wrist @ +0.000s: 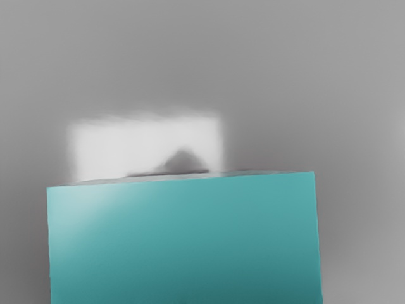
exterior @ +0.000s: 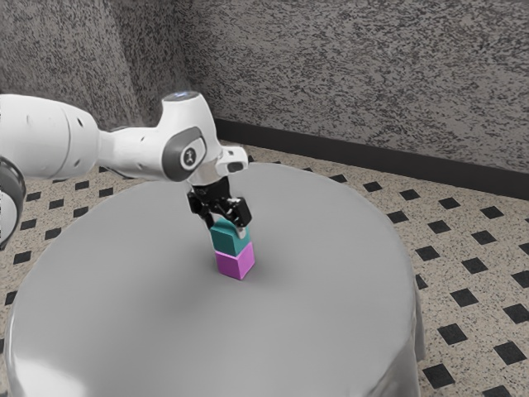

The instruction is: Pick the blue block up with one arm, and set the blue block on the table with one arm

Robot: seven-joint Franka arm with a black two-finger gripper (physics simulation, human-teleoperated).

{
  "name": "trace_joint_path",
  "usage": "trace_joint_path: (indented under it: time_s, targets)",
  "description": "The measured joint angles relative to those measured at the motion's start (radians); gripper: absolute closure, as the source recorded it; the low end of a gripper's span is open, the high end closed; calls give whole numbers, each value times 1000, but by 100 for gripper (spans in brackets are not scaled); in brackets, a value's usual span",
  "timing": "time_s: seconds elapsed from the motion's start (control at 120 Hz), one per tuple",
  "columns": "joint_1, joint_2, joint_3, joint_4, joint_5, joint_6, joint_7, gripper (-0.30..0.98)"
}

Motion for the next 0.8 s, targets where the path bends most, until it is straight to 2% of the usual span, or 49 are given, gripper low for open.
trace_joint_path:
  time_s: [0.325,0.375,0.492,0.575,0.7,0.8]
  targets:
    - [0,29,0,0,-12,19,12,0]
    - [0,29,0,0,-12,22,14,5]
    - [0,29,1,0,-9,27,14,30]
    - [0,18,1,0,2,30,7,40]
    - [-1,-87,4,-10,24,15,-5,38]
    - [-1,-160,59,-16,42,-39,-10,36]
